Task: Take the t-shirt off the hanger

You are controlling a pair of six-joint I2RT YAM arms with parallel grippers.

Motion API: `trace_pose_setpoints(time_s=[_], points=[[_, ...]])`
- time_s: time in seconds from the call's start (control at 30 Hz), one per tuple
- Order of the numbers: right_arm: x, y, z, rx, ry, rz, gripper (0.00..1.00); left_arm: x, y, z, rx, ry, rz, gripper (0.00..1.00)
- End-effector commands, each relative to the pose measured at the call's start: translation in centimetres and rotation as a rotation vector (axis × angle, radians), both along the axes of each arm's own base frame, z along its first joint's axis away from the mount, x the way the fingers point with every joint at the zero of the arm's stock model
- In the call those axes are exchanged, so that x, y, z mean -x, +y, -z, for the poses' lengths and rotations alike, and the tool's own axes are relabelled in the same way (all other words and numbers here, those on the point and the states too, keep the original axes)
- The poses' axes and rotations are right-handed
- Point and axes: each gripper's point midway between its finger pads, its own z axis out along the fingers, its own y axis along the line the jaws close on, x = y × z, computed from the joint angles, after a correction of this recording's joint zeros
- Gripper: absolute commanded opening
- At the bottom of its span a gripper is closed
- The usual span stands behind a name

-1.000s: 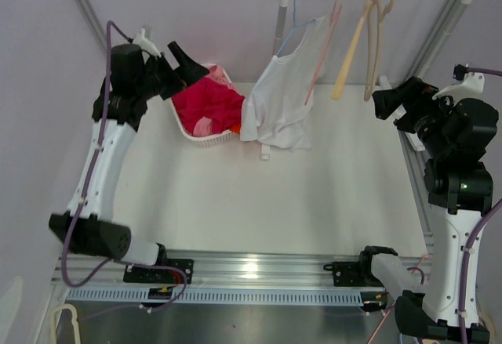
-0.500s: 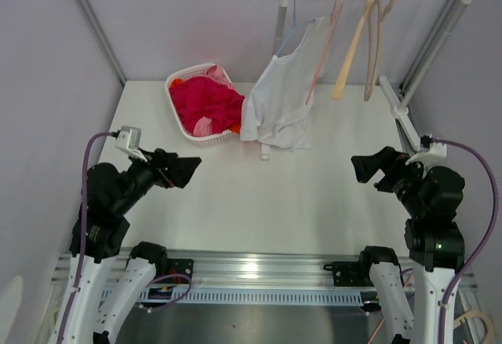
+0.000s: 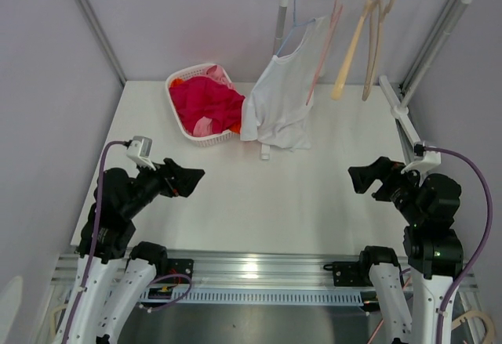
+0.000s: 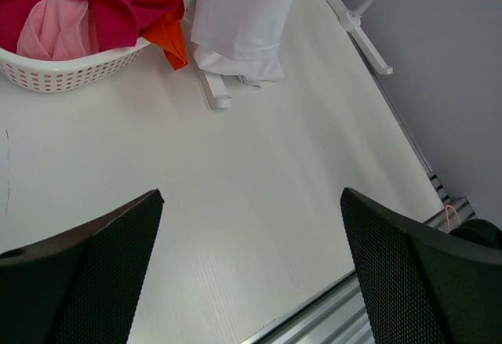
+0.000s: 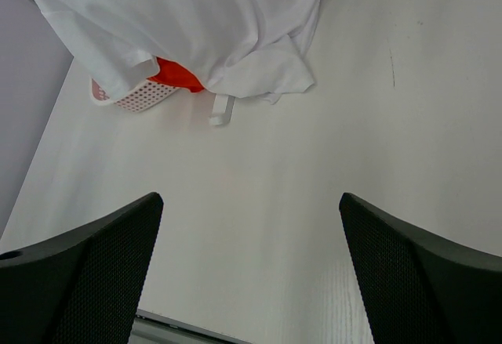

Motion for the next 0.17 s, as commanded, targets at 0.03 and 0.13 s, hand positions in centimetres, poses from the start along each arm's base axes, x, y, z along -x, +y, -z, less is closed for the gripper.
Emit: trace_pose_setpoints(time_s=[0.03, 0.13], points=[[0.23, 0.14, -0.09, 0.017, -0.016, -0.016, 1.00, 0.06, -0.21, -0.62, -0.009, -0.034, 0.020, 1.00], [0.23, 0.22, -0.07, 0.016, -0.017, -0.021, 1.00, -0.07, -0.29, -0.66, -0.003, -0.025, 0.020, 0.99]])
